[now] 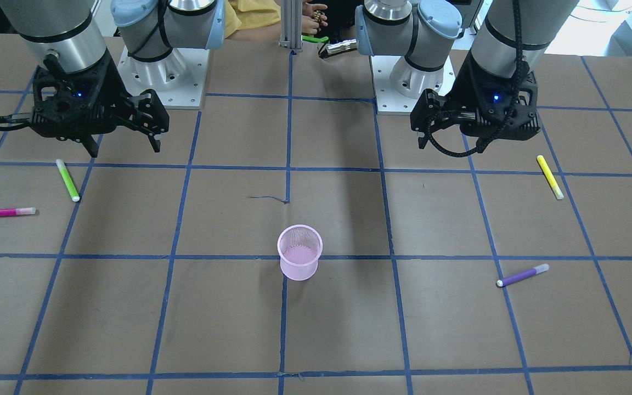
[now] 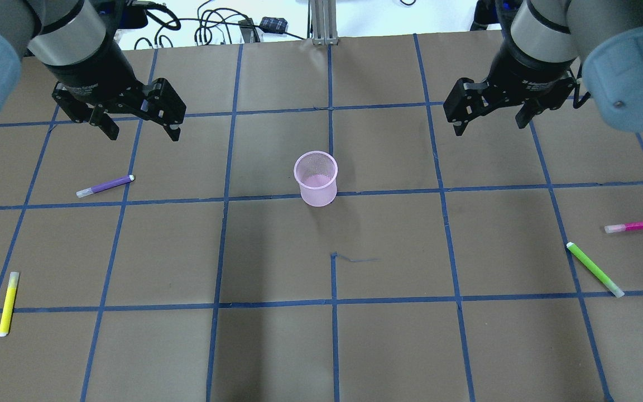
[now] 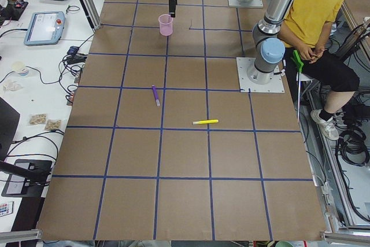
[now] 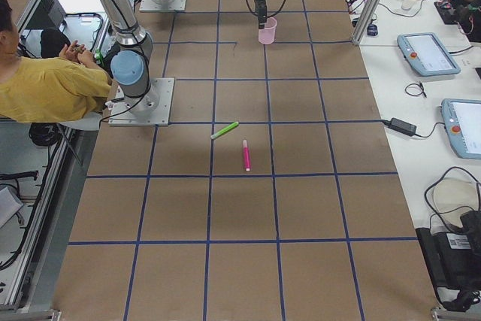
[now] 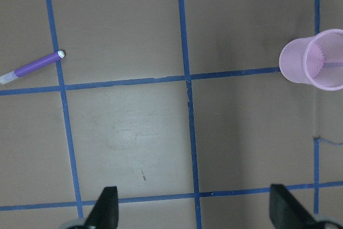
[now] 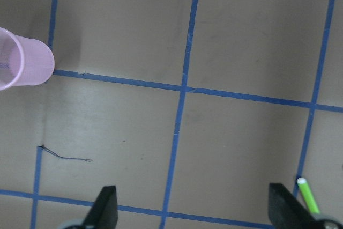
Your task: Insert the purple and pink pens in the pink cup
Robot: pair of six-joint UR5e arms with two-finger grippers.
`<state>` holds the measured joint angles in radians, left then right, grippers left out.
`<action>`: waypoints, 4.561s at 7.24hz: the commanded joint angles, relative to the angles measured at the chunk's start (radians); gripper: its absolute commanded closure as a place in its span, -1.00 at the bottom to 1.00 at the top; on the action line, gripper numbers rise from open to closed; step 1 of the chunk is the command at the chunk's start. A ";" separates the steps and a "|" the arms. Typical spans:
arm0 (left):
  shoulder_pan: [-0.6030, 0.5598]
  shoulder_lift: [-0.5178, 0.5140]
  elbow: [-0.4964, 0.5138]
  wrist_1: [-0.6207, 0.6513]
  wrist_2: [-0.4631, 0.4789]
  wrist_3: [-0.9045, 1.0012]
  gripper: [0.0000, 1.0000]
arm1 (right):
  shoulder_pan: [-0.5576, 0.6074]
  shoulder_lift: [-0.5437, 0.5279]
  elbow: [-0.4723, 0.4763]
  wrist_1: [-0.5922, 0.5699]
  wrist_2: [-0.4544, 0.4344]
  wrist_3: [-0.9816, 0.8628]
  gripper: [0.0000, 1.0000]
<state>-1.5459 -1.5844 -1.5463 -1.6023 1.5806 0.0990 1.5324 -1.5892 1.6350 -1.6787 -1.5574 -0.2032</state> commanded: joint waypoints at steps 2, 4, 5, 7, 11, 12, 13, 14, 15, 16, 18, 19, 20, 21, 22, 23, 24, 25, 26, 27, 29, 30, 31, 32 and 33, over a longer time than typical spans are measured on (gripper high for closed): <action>0.010 0.006 0.003 -0.007 0.044 0.004 -1.00 | -0.206 -0.015 0.002 0.019 -0.051 -0.375 -1.00; 0.079 -0.012 -0.005 -0.010 0.048 0.116 -1.00 | -0.386 -0.011 0.008 0.019 -0.056 -0.668 -1.00; 0.145 -0.022 -0.012 -0.007 0.042 0.234 -1.00 | -0.476 -0.008 0.026 0.005 -0.049 -0.844 -1.00; 0.234 -0.064 -0.047 0.058 0.045 0.498 -1.00 | -0.637 0.030 0.075 -0.010 0.024 -1.083 -0.99; 0.254 -0.265 -0.136 0.497 0.096 0.883 -1.00 | -0.885 0.305 0.083 -0.166 0.152 -1.636 -0.98; 0.254 -0.316 -0.136 0.559 0.099 0.947 -1.00 | -0.900 0.343 0.083 -0.171 0.210 -1.786 -0.98; 0.254 -0.368 -0.136 0.623 0.105 1.014 -1.00 | -0.910 0.380 0.083 -0.182 0.252 -1.996 -0.97; 0.262 -0.408 -0.141 0.642 0.105 1.110 -1.00 | -0.911 0.418 0.085 -0.182 0.254 -2.127 -0.96; 0.291 -0.448 -0.138 0.650 0.096 1.174 -1.00 | -0.923 0.443 0.085 -0.179 0.258 -2.218 -0.80; 0.303 -0.471 -0.139 0.680 0.088 1.203 -1.00 | -0.933 0.465 0.086 -0.177 0.320 -2.302 -0.84; 0.305 -0.486 -0.165 0.688 0.090 1.268 -1.00 | -0.933 0.506 0.085 -0.170 0.327 -2.317 -0.85; 0.308 -0.487 -0.207 0.709 0.070 1.269 -1.00 | -0.933 0.511 0.085 -0.185 0.315 -2.325 -0.84; 0.314 -0.485 -0.240 0.779 0.068 1.274 -1.00 | -0.933 0.521 0.086 -0.179 0.315 -2.358 -0.82; 0.314 -0.488 -0.248 0.809 0.067 1.277 -0.82 | -0.933 0.529 0.094 -0.177 0.312 -2.372 -0.81; 0.314 -0.488 -0.247 0.809 0.067 1.279 -0.72 | -0.933 0.531 0.104 -0.190 0.312 -2.407 -0.72; 0.316 -0.488 -0.248 0.806 0.064 1.282 -0.72 | -0.933 0.535 0.109 -0.190 0.312 -2.432 -0.72; 0.316 -0.497 -0.248 0.803 0.065 1.282 -0.52 | -0.934 0.540 0.111 -0.188 0.295 -2.431 -0.70; 0.316 -0.502 -0.247 0.803 0.068 1.282 -0.49 | -0.934 0.541 0.111 -0.190 0.292 -2.432 -0.54; 0.316 -0.509 -0.244 0.803 0.070 1.280 -0.49 | -0.934 0.540 0.109 -0.190 0.292 -2.434 -0.10; 0.316 -0.510 -0.244 0.805 0.070 1.279 -0.41 | -0.934 0.540 0.111 -0.203 0.290 -2.435 0.42; 0.316 -0.513 -0.239 0.802 0.068 1.279 0.13 | -0.934 0.534 0.111 -0.208 0.274 -2.438 0.85; 0.316 -0.513 -0.236 0.802 0.068 1.277 0.42 | -0.934 0.532 0.111 -0.208 0.264 -2.435 0.89; 0.316 -0.513 -0.235 0.802 0.070 1.272 0.72 | -0.934 0.523 0.103 -0.197 0.257 -2.423 0.90; 0.316 -0.511 -0.233 0.802 0.072 1.269 0.77 | -0.925 0.471 0.100 -0.191 0.238 -2.382 0.91; 0.316 -0.502 -0.225 0.802 0.081 1.269 0.87 | -0.911 0.398 0.103 -0.170 0.240 -2.319 0.91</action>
<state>-1.2302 -2.0938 -1.7784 -0.8007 1.6536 1.3700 0.6074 -1.1157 1.7378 -1.8685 -1.3108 -2.5861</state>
